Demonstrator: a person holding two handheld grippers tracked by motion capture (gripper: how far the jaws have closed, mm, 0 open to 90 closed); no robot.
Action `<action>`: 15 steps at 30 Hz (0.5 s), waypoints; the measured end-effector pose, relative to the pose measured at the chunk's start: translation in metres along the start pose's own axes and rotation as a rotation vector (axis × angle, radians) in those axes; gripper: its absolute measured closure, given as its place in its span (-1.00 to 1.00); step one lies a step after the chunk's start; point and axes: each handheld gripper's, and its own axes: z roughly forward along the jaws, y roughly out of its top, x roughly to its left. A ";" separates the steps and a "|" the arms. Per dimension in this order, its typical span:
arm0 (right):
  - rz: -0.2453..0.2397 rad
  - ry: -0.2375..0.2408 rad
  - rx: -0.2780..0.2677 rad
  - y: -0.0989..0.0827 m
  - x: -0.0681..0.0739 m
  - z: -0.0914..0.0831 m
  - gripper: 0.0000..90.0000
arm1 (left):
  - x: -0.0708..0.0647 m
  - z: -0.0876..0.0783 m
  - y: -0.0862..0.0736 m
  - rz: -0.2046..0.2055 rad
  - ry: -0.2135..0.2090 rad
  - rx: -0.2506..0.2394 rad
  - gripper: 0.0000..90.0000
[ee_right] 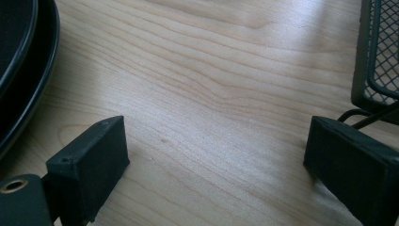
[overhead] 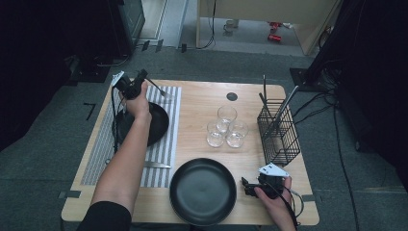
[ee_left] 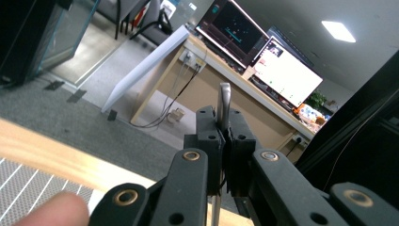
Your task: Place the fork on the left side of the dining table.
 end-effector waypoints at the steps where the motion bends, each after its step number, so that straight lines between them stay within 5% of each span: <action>1: 0.000 0.000 0.000 0.000 0.000 0.000 -0.86 | 0.002 0.001 0.000 -0.015 0.005 0.000 0.96; 15: 0.000 0.000 0.000 0.000 0.000 0.000 -0.86 | 0.021 0.008 -0.007 -0.077 0.033 -0.034 0.96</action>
